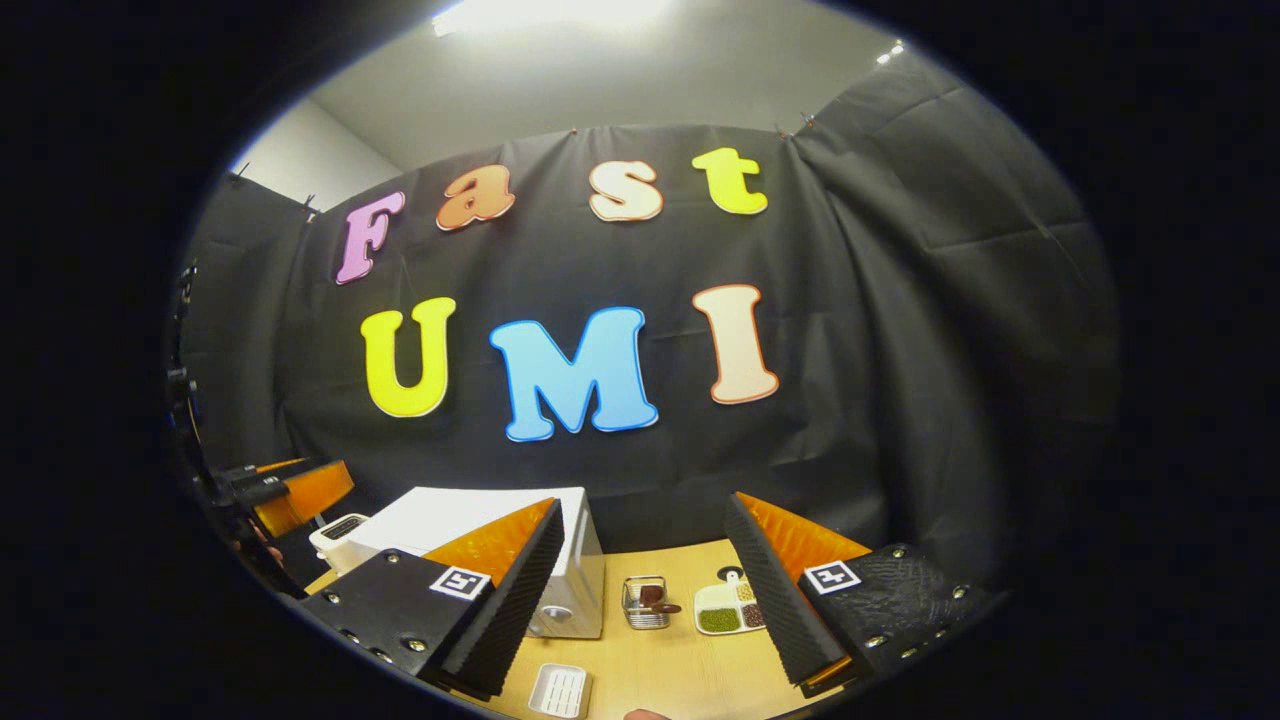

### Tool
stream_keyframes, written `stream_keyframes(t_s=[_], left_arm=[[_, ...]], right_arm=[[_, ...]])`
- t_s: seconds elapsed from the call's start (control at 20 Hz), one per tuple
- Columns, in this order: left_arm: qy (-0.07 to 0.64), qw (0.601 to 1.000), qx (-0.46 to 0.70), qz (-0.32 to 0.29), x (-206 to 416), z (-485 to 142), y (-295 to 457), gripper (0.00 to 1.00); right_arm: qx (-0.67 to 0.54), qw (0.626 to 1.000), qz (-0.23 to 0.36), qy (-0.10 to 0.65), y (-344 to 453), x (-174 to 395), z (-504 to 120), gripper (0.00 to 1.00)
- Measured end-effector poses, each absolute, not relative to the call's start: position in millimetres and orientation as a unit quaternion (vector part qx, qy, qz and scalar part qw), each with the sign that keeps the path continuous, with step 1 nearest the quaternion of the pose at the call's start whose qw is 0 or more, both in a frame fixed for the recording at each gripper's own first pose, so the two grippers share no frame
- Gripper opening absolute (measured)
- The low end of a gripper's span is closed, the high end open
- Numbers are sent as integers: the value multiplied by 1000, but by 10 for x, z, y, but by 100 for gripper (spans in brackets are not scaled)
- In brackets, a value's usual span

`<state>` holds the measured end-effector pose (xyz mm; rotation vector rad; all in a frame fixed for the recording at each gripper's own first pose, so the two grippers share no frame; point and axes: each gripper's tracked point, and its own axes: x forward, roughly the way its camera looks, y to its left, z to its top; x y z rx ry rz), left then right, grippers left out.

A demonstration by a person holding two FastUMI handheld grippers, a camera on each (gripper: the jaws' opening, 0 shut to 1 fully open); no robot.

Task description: Open the microwave oven with the left hand, put the food in, and close the microwave oven.

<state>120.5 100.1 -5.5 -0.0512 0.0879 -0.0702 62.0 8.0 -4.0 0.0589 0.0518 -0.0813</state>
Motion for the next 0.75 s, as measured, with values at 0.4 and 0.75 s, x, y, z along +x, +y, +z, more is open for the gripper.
stream_keyframes(t_s=[0.4, 0.75], left_arm=[[-12, 999, -37, -30, 697, 583, 1291, 94], [-31, 998, -43, -41, 470, 790, 1514, 94]], right_arm=[[-10, 1000, -8, 1, 798, 547, 319, 98], [-12, 1000, -8, -4, 1070, 338, 372, 94]])
